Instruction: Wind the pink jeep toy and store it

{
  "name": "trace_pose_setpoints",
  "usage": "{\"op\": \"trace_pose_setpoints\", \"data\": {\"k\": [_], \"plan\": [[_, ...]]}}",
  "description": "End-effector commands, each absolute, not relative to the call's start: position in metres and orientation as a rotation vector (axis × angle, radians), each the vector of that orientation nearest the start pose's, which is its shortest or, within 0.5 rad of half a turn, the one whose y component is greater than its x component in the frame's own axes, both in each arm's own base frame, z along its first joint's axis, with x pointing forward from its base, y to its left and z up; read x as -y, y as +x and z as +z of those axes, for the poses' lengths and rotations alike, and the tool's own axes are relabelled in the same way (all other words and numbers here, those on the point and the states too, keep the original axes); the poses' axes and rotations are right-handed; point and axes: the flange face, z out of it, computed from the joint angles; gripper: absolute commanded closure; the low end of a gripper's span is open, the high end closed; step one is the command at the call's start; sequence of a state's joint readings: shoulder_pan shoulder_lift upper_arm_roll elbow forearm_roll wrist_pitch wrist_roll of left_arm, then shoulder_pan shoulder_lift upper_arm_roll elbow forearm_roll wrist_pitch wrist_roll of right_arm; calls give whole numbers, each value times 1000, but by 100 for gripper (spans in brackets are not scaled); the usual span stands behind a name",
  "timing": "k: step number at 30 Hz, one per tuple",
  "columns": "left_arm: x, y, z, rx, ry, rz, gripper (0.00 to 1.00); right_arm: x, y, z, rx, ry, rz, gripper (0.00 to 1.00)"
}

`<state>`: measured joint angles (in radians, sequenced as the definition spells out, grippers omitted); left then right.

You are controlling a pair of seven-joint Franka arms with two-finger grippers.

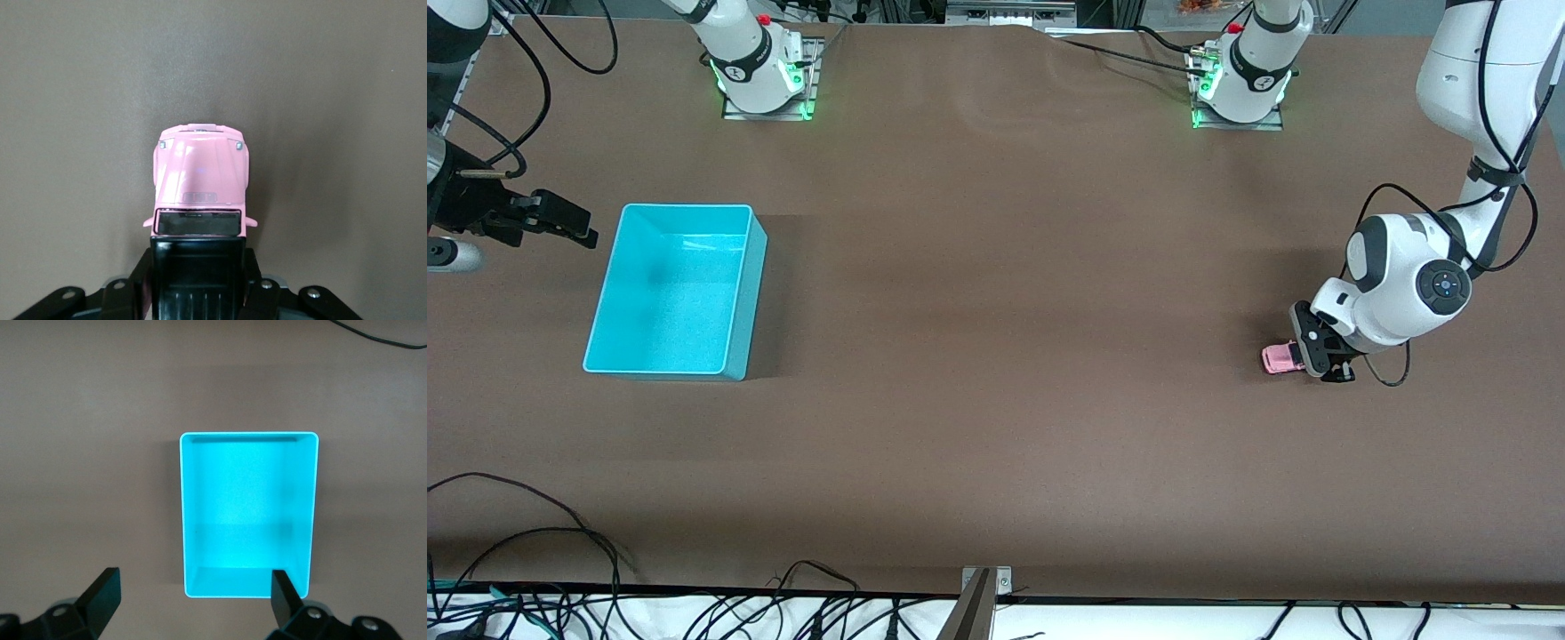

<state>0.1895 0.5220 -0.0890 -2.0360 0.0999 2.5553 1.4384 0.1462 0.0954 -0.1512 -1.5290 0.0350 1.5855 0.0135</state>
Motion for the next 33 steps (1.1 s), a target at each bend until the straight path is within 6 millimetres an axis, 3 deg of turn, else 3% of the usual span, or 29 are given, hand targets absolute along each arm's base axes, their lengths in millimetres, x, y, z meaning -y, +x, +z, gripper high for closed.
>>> {"op": "trace_pose_setpoints", "data": {"k": [1,6,16,28,33], "plan": [[-60,599,193,-2058,-2334,0,99,-2,583,596,-20,-3126,63,0],[-56,600,194,-2084,-2307,-2,100,-3,583,595,-17,-3126,65,0],[-53,605,194,-2306,-2079,-5,100,-3,583,595,-17,-3126,65,0],[-62,598,173,-2299,-2137,21,100,-3,583,595,-17,-3126,63,0],[-77,594,162,-2276,-2188,32,100,-3,583,595,-17,-3126,65,0]]}}
